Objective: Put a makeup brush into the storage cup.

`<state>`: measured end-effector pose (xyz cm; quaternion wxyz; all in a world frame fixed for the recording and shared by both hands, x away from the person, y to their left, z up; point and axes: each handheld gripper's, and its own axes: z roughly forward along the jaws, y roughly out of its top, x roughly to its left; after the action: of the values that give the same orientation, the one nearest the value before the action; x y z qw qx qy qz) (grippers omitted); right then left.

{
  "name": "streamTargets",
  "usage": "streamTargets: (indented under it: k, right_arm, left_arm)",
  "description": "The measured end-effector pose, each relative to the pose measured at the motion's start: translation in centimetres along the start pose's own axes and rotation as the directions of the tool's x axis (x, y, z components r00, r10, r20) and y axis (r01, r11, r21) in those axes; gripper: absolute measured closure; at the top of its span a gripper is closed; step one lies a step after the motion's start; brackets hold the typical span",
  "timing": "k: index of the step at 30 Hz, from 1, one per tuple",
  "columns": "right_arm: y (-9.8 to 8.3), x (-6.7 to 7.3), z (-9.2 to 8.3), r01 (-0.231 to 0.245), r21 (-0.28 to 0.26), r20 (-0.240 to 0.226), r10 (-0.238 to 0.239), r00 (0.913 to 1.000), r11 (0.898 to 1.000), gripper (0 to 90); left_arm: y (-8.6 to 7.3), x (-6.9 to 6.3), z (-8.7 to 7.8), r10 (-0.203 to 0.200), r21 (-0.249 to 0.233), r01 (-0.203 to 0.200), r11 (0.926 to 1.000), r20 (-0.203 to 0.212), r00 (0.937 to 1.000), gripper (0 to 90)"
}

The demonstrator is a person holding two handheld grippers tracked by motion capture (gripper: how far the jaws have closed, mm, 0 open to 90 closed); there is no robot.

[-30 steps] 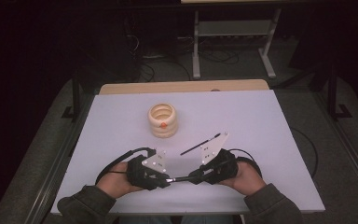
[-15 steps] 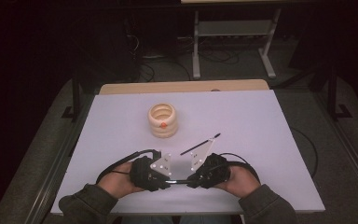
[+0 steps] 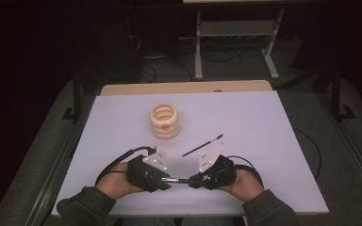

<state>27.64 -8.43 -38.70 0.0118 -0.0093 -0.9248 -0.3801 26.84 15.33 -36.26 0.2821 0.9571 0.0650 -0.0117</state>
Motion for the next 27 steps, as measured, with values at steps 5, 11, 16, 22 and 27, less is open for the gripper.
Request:
streamTargets:
  k: [5,11,16,22,27]
  right_arm:
    - [0.2,0.0,0.5,0.022,0.014,0.005,-0.022,0.9997,1.0,78.2]
    - [0.5,-0.3,0.8,-0.014,0.047,0.048,0.012,0.9988,0.999,66.8]
    - [1.4,0.0,0.8,-0.006,0.093,0.063,0.0,0.998,0.996,66.5]
    - [1.9,0.4,2.1,0.025,0.172,0.052,-0.035,0.998,0.985,76.0]
    - [1.8,0.6,2.4,0.038,0.169,0.029,-0.043,0.9986,0.985,78.3]
  left_arm:
    - [-0.1,0.0,-0.3,0.0,0.007,0.0,1.0,0.014,0.9999,74.7]
    - [0.2,0.0,0.0,0.004,0.06,-0.003,0.9982,-0.004,1.0,75.6]
    - [0.5,-0.1,0.2,0.003,0.08,-0.002,0.9968,-0.009,1.0,75.7]
    - [0.8,-0.2,0.0,0.01,0.065,-0.01,0.9978,0.002,0.9999,75.7]
    - [0.3,-0.1,0.0,0.001,0.036,-0.002,0.9993,0.018,0.9998,74.6]
